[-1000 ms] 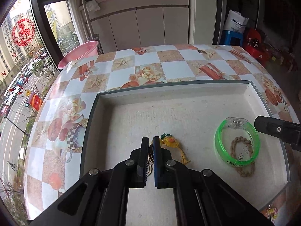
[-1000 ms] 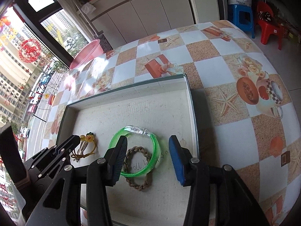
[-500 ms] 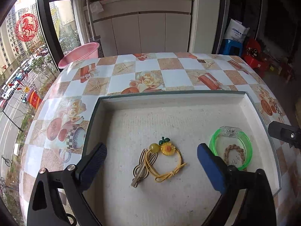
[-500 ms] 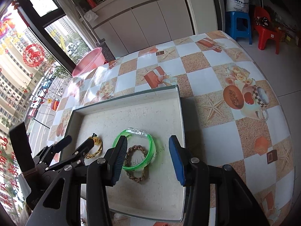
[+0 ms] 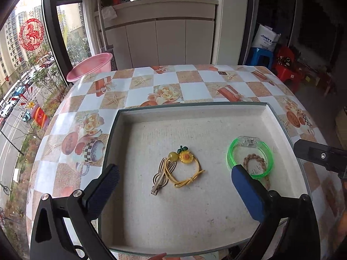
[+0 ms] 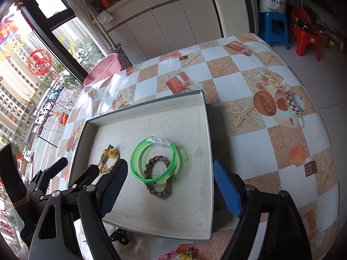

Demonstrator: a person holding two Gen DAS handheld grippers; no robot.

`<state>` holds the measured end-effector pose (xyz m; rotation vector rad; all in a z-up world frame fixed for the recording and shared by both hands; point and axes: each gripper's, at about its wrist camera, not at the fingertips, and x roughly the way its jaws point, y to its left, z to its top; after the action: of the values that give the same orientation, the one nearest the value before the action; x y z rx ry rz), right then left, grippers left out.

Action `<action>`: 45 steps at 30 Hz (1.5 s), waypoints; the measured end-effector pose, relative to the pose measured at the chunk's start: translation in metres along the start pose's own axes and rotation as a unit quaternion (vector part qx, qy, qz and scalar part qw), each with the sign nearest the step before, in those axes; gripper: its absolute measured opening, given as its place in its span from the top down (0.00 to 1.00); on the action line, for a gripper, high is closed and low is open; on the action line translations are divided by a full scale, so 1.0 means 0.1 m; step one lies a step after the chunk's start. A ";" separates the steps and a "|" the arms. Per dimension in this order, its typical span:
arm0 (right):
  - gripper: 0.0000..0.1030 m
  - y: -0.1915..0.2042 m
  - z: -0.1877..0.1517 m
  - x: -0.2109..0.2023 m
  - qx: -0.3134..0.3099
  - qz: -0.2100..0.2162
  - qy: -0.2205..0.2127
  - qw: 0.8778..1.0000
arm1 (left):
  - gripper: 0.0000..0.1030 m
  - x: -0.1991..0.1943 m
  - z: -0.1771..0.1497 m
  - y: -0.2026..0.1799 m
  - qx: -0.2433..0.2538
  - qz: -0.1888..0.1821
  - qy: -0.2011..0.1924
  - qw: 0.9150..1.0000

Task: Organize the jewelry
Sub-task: 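Open the right tool to drop the bangle while the left tool releases the hair tie in the tray, then withdraw both tools from the tray toward the remaining jewelry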

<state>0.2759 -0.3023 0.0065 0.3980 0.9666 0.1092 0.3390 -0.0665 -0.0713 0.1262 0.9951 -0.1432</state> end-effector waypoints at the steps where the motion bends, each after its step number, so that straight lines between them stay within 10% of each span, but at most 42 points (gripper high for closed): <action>1: 0.17 0.00 -0.02 -0.02 0.000 0.000 -0.002 1.000 | 0.00 0.00 -0.04 0.01 0.000 0.001 -0.002 1.000; 4: 0.00 0.02 -0.09 -0.12 -0.011 -0.005 -0.015 1.000 | 0.00 0.00 -0.17 0.05 -0.004 -0.001 -0.004 1.000; 25: 0.00 0.25 -0.77 -0.93 -0.071 -0.002 -0.023 0.997 | 0.00 -0.57 -1.21 0.51 -0.038 -0.014 -0.027 0.999; 45: 0.00 -0.21 -1.63 -0.69 -0.050 -0.046 0.045 0.997 | 0.00 -1.36 -1.68 -0.02 -0.030 -0.044 -0.019 0.998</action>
<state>0.1014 -0.2941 -0.0292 0.2570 1.0620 0.0929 0.1268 -0.0311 -0.0474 0.0244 0.9665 -0.1956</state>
